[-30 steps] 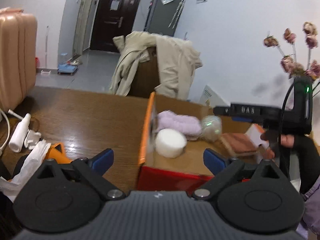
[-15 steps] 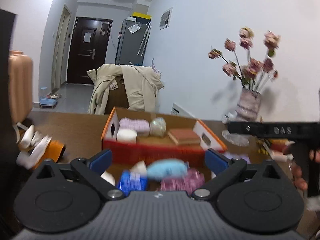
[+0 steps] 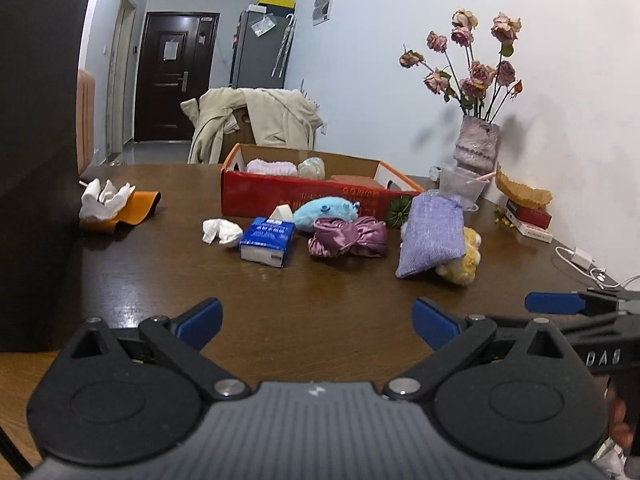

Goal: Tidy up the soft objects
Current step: 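Move both grippers back toward the pile of soft items, then grasp the white cloth with the left gripper and lift it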

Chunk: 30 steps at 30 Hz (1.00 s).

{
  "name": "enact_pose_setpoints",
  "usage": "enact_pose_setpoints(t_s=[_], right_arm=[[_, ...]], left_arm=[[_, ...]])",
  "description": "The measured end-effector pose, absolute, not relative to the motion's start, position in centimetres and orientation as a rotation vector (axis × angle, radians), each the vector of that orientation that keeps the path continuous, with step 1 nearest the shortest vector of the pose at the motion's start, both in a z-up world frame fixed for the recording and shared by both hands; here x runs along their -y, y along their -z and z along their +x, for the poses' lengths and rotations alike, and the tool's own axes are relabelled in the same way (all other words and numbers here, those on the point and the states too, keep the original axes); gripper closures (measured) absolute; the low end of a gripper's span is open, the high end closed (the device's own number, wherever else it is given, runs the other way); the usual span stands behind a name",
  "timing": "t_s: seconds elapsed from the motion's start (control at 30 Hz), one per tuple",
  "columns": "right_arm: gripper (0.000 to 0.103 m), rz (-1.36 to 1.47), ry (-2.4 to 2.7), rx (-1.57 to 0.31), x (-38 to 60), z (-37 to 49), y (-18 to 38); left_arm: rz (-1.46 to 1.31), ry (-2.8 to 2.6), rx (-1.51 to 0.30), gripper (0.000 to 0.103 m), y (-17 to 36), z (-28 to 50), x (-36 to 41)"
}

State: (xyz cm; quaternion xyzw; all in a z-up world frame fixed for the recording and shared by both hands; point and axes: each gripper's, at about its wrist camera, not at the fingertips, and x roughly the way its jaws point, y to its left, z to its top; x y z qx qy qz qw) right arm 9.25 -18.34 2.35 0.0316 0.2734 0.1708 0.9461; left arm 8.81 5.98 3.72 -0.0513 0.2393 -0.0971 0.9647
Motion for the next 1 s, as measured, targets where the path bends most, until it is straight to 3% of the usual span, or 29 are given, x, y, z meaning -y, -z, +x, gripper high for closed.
enact_pose_setpoints(t_s=[0.23,0.43,0.63,0.8,0.9,1.0], right_arm=[[0.012,0.049,-0.35,-0.536,17.7,10.0,-3.2],[0.014,0.044,-0.344,-0.501,16.9,14.4,-5.0],[0.028,0.045,-0.393,-0.487,15.3,20.0,-6.5],[0.042,0.065,-0.463,-0.519,13.2,24.9,-6.0],[0.048,0.061,-0.5,-0.564,11.5,28.4,-5.5],[0.052,0.024,-0.539,-0.581,9.1,32.2,-5.0]], left_arm=[[-0.081,0.174,-0.473,0.0,-4.3,9.8,-6.0],[-0.051,0.12,-0.473,0.0,-6.7,16.2,-6.8],[-0.049,0.125,-0.492,0.001,-6.5,21.8,-9.2],[-0.171,0.088,-0.565,0.035,-4.3,25.7,-11.4],[-0.215,0.05,-0.602,0.048,-2.8,27.8,-12.0],[-0.217,-0.001,-0.648,0.052,-1.4,29.9,-12.2]])
